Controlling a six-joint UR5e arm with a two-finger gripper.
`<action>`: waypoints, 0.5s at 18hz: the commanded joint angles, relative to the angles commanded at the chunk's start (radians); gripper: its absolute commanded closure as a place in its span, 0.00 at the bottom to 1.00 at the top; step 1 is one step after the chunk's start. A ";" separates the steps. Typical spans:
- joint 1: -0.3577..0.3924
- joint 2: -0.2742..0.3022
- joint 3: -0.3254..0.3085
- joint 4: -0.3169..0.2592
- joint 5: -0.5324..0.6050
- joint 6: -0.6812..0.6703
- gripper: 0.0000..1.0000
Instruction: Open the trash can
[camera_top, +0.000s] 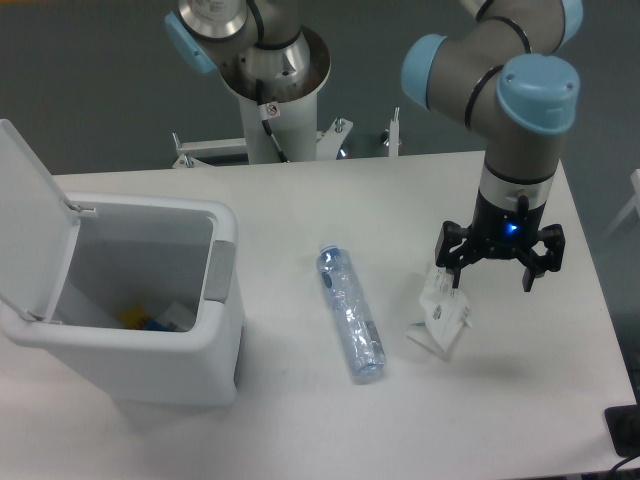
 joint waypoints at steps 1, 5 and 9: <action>0.006 0.003 0.000 -0.028 0.002 0.040 0.00; 0.005 0.006 0.003 -0.063 0.029 0.181 0.00; 0.000 0.009 -0.008 -0.071 0.109 0.258 0.00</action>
